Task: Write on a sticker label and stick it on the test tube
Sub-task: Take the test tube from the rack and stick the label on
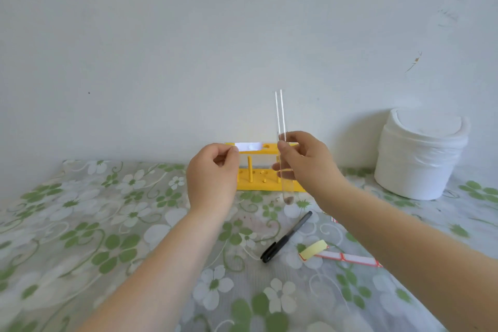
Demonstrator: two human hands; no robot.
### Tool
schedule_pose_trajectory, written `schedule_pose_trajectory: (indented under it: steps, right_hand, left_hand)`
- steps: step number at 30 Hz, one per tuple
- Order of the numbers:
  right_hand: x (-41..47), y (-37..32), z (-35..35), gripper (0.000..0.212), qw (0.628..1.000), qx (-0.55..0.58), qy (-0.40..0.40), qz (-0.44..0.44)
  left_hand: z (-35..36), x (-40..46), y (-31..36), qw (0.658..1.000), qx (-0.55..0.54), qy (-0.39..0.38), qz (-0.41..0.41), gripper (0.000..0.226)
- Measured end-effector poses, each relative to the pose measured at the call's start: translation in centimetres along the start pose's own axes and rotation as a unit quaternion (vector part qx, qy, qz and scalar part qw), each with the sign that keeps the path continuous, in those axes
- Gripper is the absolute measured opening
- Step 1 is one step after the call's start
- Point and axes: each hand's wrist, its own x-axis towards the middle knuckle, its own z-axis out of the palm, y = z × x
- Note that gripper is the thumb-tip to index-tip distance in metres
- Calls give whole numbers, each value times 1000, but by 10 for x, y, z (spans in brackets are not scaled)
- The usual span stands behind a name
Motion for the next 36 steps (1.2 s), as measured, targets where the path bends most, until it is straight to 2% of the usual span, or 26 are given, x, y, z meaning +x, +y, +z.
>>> schedule_pose_trajectory:
  steps: [3, 9, 14, 24, 36]
  right_hand:
    - [-29, 4, -2, 20, 998, 53, -20, 34]
    - [-67, 23, 1, 16, 997, 66, 8, 35]
    - [-84, 30, 7, 24, 997, 69, 15, -17]
    - [-89, 45, 18, 31, 997, 55, 20, -60]
    - [-89, 50, 19, 28, 997, 42, 24, -62]
  left_hand:
    - [1, -19, -4, 999, -30, 1, -26, 12]
    - [6, -50, -10, 996, -67, 18, -53, 13]
    - [7, -64, -16, 997, -59, 32, -47, 13]
    - [9, -77, -10, 973, -202, -44, -100, 11]
    - [8, -83, -3, 957, -251, -89, -115, 15]
